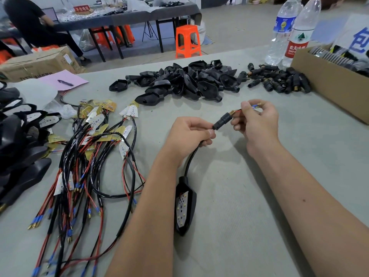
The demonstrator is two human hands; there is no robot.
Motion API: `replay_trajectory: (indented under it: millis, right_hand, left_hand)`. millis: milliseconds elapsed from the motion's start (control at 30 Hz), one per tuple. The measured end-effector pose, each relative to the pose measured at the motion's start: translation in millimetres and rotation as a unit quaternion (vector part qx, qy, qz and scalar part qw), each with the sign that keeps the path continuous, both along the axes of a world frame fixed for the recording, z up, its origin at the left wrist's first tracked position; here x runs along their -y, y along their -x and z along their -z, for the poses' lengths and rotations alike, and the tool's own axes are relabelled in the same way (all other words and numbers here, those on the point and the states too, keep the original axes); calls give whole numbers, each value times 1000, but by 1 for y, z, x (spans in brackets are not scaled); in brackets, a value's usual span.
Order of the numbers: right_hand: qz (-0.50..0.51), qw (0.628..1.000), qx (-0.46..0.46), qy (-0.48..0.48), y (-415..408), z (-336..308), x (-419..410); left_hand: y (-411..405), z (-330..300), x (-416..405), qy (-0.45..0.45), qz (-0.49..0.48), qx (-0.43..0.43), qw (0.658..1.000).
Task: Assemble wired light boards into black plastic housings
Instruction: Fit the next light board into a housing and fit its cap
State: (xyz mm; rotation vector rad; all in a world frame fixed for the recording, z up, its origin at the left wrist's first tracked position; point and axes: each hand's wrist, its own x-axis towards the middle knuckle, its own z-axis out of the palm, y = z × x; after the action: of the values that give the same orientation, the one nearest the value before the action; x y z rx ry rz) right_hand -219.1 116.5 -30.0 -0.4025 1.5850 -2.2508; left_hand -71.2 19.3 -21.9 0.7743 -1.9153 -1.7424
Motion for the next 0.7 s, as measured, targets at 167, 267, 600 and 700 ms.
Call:
replay_trajectory:
  millis: [167,267,600,700]
  right_hand:
    - [-112,991,60,34,-1,4,2]
    - [-100,994,35,19,-1,5,2]
    - [-74,990,-99,-66,-9,6,3]
    - [-49,991,-104,-75,-9,8,5]
  left_hand:
    - [1,-1,0,4,-29,-5,1000]
    - [0,-2,-1,6,-23,-11,1000]
    - [2,-2,-3,-43,-36,-32,998]
    - [3,-5,-4,-68,-40,-33,996]
